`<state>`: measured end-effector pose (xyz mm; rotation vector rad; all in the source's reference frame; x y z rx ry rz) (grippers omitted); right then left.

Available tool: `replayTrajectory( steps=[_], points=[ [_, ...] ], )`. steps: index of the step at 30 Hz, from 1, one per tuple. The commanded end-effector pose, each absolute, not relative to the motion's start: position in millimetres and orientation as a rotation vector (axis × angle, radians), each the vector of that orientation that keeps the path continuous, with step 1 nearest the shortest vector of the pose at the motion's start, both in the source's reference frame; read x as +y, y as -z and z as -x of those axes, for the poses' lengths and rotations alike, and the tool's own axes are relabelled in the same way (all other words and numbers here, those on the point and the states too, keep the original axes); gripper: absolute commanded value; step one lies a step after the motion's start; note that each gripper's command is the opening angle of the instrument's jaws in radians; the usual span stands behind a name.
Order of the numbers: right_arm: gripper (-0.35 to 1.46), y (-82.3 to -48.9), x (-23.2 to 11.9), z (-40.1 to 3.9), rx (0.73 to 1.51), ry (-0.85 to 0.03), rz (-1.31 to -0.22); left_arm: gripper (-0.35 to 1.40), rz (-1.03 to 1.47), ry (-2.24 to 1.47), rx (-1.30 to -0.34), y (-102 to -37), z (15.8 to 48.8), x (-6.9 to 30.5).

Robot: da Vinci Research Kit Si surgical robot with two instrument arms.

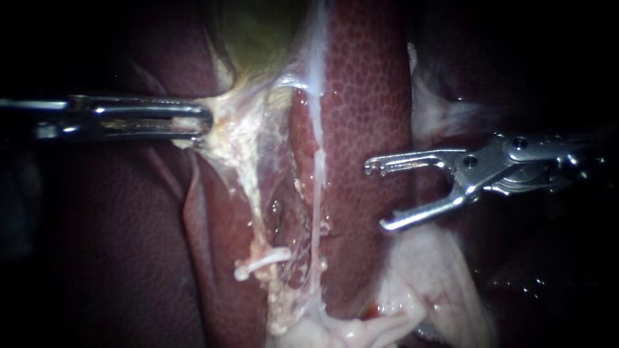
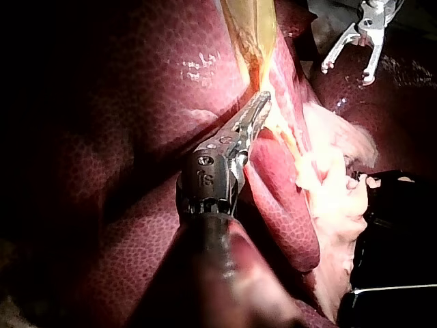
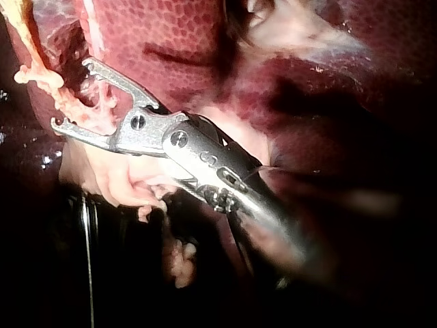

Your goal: Going back first clip left tube

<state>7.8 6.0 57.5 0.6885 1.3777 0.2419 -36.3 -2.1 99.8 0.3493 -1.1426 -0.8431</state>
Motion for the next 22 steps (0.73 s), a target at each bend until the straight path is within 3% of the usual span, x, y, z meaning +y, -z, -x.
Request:
replayTrajectory(
  steps=[1, 9, 22],
  points=[
    [0.60, -57.5, 6.0, -7.8, 1.378, -0.242, -0.689, -0.35, -0.350, 0.840, -1.135, -100.4, 36.9, -2.2],
    [0.60, -57.4, 5.9, -7.9, 1.378, -0.243, -0.688, -0.35, -0.384, 0.821, -1.118, -103.7, 41.0, -3.1],
    [0.60, -57.1, 5.8, -8.0, 1.379, -0.244, -0.688, -0.35, -0.386, 0.818, -1.116, -103.8, 41.0, -3.2]
  ],
)
